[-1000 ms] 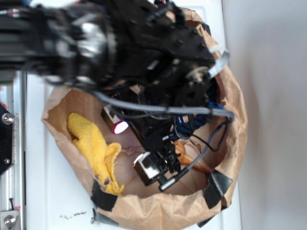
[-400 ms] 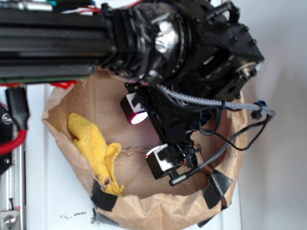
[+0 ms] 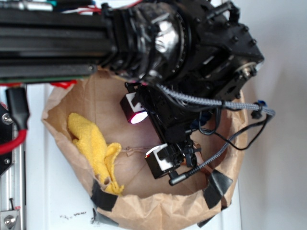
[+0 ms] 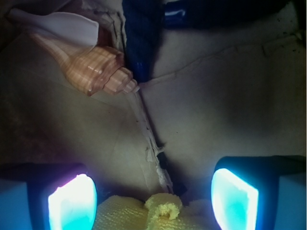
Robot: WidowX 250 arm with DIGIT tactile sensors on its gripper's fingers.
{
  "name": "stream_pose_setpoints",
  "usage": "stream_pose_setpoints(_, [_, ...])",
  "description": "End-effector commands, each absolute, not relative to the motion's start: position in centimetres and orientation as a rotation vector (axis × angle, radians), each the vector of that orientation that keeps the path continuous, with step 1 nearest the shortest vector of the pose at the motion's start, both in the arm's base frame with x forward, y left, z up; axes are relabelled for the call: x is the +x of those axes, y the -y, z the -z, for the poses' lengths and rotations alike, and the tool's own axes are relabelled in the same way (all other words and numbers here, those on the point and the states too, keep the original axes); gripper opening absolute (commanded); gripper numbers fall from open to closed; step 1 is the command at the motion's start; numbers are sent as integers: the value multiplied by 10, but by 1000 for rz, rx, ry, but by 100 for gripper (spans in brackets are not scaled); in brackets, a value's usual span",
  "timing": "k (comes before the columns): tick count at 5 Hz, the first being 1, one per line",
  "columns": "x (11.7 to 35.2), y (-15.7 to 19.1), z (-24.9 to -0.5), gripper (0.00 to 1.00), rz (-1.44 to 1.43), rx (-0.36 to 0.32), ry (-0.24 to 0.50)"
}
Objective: Grab the yellow cloth.
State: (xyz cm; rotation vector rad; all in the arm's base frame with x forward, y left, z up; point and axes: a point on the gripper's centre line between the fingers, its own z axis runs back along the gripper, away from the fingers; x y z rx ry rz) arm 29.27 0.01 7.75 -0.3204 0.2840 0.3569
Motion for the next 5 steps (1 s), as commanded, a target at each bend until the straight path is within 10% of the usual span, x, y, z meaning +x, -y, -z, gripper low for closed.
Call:
stream_pose_setpoints(1, [238, 44, -100, 100, -226, -330, -239])
stream_pose_setpoints(4, [223, 67, -66, 100, -181, -247, -232])
stream_pose_setpoints(5, [222, 67, -62, 0, -196, -235, -227])
